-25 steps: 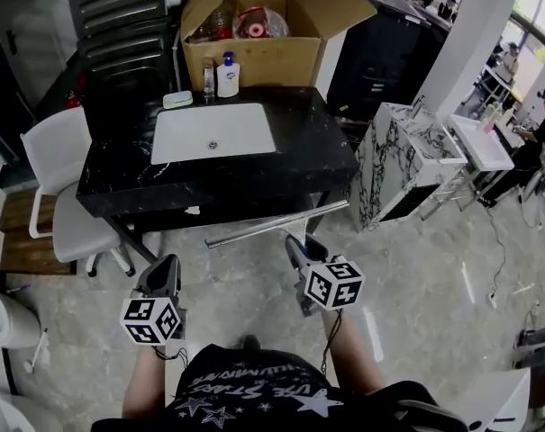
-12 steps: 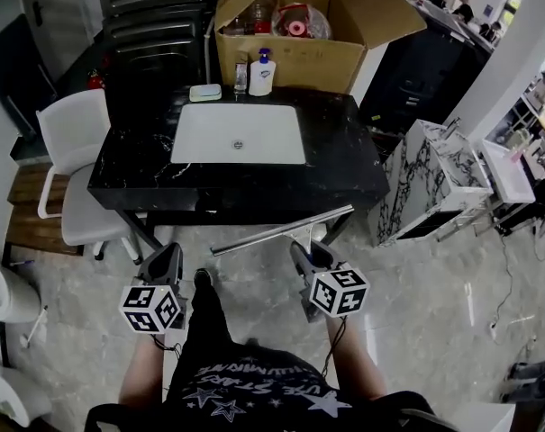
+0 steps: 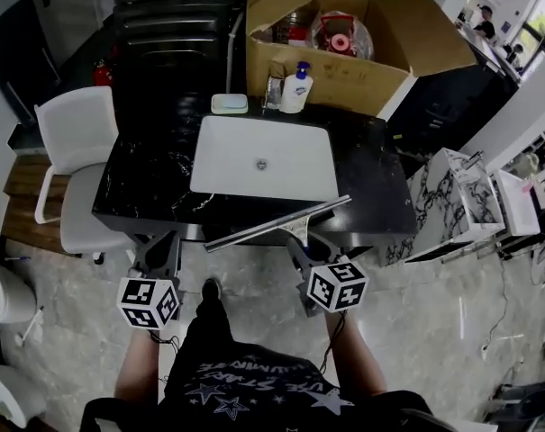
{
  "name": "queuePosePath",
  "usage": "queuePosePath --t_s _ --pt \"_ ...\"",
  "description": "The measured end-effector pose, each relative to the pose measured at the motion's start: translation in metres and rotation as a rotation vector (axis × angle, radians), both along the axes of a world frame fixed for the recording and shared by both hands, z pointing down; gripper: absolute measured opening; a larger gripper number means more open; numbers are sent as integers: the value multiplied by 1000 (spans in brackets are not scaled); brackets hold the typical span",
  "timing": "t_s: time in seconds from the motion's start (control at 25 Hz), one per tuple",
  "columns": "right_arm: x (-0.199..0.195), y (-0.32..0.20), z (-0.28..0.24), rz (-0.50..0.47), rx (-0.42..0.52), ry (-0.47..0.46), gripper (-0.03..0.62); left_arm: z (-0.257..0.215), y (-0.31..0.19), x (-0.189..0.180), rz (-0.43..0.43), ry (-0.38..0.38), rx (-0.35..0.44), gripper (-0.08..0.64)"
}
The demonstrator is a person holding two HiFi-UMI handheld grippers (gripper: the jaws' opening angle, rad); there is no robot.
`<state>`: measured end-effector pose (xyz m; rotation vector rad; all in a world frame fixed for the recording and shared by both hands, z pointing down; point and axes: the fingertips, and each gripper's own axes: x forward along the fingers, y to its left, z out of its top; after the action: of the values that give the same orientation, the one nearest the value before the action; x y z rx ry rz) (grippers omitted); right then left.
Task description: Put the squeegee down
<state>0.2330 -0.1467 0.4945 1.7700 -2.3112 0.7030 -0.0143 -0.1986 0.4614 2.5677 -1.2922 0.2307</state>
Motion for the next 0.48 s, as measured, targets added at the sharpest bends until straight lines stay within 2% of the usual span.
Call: queuePosePath --t_s 0.12,0.48 --pt "-21 -52 -1 -54 -8 23 137 -4 -44 -12 -12 -15 17 17" --pt "-93 -181 -16 -172 -17 35 137 -6 -155 -76 -97 -6 -16 17"
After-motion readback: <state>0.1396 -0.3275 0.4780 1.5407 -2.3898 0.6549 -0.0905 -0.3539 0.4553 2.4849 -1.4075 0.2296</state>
